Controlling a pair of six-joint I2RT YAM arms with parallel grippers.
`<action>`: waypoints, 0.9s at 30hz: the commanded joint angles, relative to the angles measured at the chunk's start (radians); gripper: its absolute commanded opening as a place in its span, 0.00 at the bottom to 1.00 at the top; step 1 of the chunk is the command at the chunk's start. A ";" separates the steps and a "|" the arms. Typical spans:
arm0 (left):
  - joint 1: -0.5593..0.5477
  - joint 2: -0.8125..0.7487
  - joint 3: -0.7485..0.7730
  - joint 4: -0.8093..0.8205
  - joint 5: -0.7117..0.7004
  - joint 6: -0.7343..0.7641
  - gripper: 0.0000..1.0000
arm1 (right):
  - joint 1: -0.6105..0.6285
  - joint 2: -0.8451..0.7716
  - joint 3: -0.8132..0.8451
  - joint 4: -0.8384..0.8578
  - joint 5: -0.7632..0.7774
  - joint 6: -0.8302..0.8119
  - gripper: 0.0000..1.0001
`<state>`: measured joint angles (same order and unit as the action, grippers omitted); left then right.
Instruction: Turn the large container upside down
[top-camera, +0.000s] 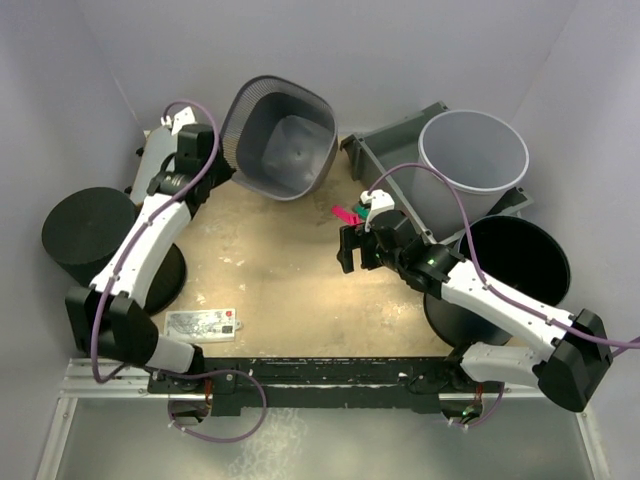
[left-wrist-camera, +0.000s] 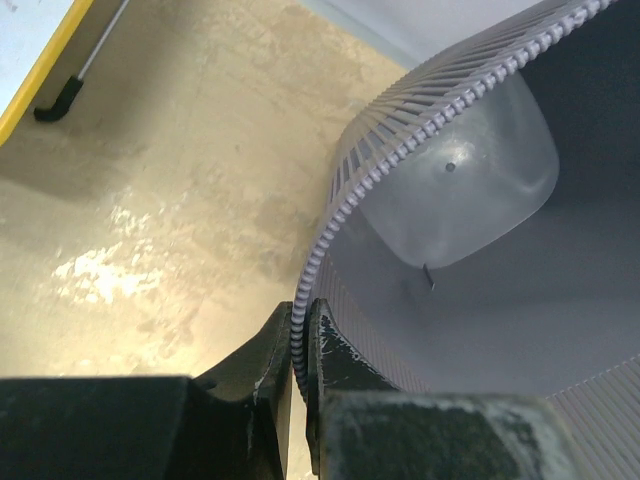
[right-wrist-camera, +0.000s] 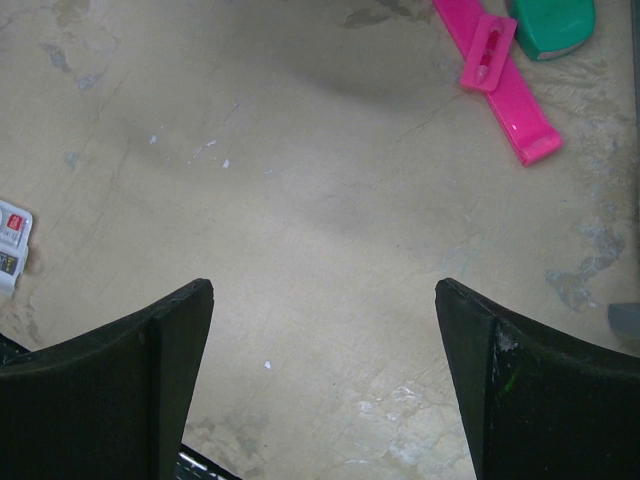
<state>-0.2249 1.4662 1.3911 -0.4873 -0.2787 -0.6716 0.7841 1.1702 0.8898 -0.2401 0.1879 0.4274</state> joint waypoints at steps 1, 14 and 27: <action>-0.004 -0.125 -0.153 -0.021 0.009 0.032 0.00 | -0.003 -0.042 0.006 0.042 0.054 0.018 0.94; -0.004 -0.305 -0.483 0.083 0.018 -0.010 0.20 | -0.002 -0.078 -0.014 0.059 0.082 0.062 0.93; -0.004 -0.347 -0.443 -0.069 0.014 -0.025 0.53 | -0.003 -0.098 -0.015 0.060 0.103 0.057 0.93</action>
<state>-0.2249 1.1641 0.9009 -0.4980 -0.2550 -0.6880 0.7841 1.0981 0.8745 -0.2115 0.2535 0.4801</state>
